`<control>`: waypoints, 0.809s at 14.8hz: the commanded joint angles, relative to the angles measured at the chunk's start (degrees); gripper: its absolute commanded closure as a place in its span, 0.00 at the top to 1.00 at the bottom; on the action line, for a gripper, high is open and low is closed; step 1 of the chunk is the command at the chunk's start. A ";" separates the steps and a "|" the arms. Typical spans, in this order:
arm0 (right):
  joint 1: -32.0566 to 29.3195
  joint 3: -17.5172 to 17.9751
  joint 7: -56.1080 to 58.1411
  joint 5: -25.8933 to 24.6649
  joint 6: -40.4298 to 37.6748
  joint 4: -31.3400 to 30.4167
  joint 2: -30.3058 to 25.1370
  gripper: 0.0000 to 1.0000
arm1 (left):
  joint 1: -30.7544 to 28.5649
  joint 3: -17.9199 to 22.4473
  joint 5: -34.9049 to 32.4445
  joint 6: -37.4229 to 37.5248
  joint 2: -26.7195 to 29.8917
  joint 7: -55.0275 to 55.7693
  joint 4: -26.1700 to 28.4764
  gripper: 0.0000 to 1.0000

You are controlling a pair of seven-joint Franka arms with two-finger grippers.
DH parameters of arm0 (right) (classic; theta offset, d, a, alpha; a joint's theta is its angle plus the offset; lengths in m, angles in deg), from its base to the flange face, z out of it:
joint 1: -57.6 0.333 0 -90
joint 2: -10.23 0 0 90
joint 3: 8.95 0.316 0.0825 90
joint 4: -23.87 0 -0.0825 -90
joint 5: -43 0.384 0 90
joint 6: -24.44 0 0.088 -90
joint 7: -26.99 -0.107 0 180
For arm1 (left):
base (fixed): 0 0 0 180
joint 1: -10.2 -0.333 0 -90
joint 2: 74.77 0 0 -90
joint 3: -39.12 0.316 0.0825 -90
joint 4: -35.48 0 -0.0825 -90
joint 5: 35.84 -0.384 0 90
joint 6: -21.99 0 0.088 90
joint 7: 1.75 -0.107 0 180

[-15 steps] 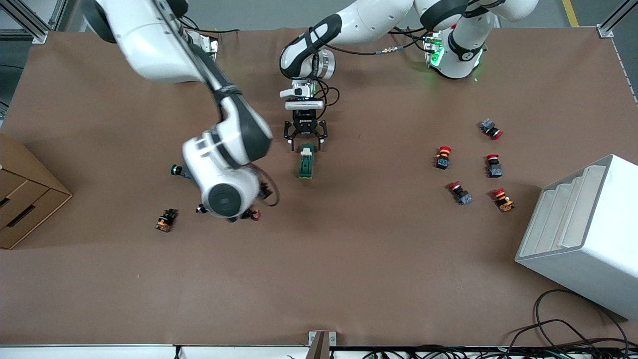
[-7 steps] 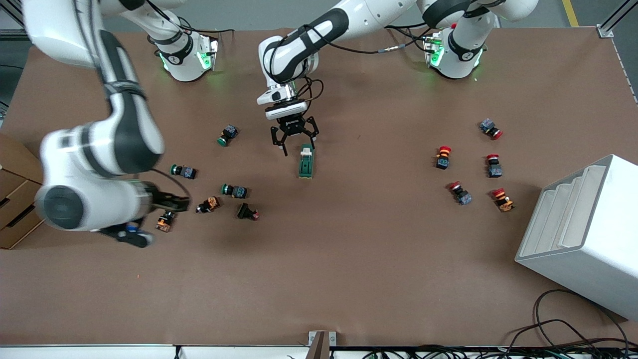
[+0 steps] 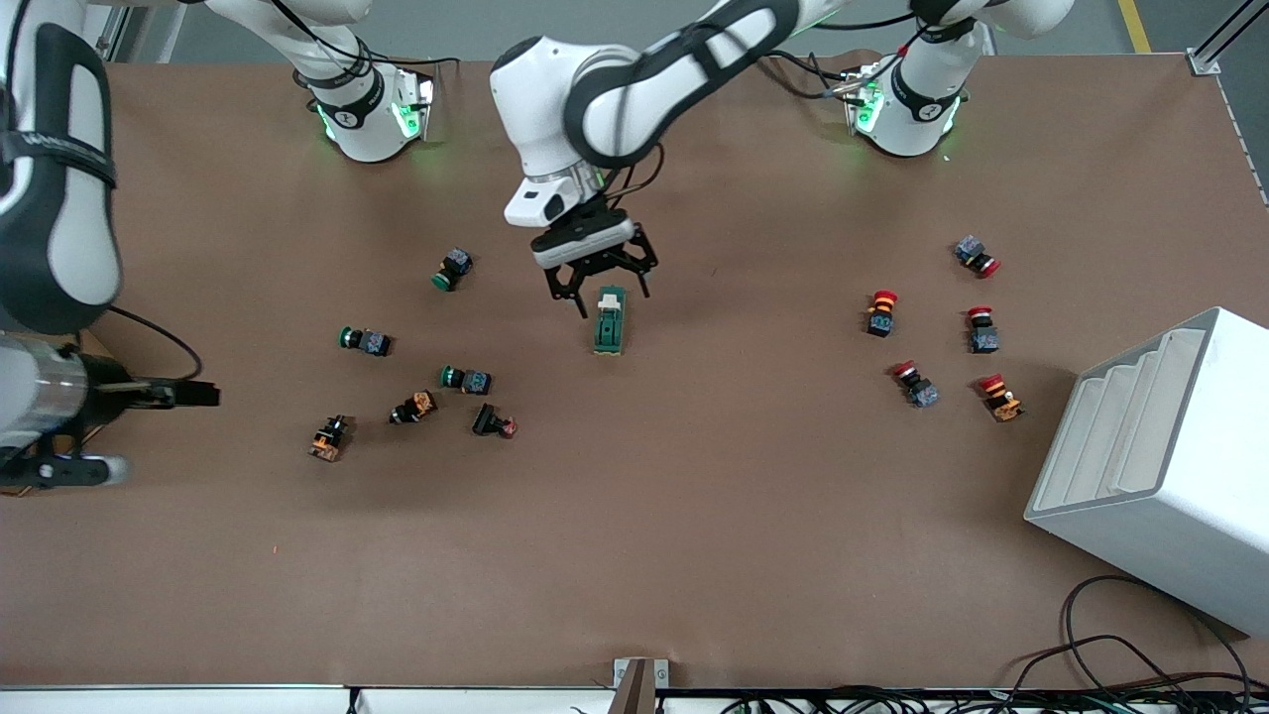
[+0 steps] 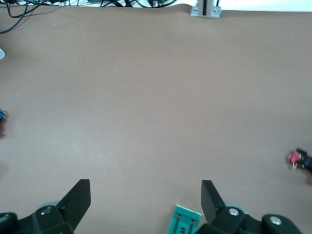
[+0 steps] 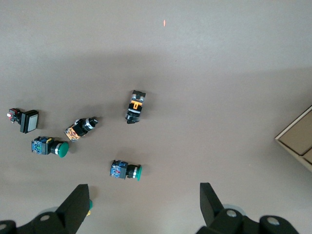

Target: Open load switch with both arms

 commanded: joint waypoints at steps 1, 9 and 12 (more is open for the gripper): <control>-0.09 1.24 0.68 -1.65 0.64 -2.59 -3.94 1.00 | -5.05 -0.46 10.90 0.67 4.10 -7.20 -2.56 1.00; 0.08 1.51 0.24 -1.74 0.46 -1.00 -6.58 1.00 | -23.67 -0.63 29.91 9.19 16.14 -32.50 -3.81 1.00; 0.17 1.68 0.50 -1.66 -0.15 -1.00 -6.67 1.00 | -31.68 -0.63 36.52 12.71 20.10 -42.89 -3.90 1.00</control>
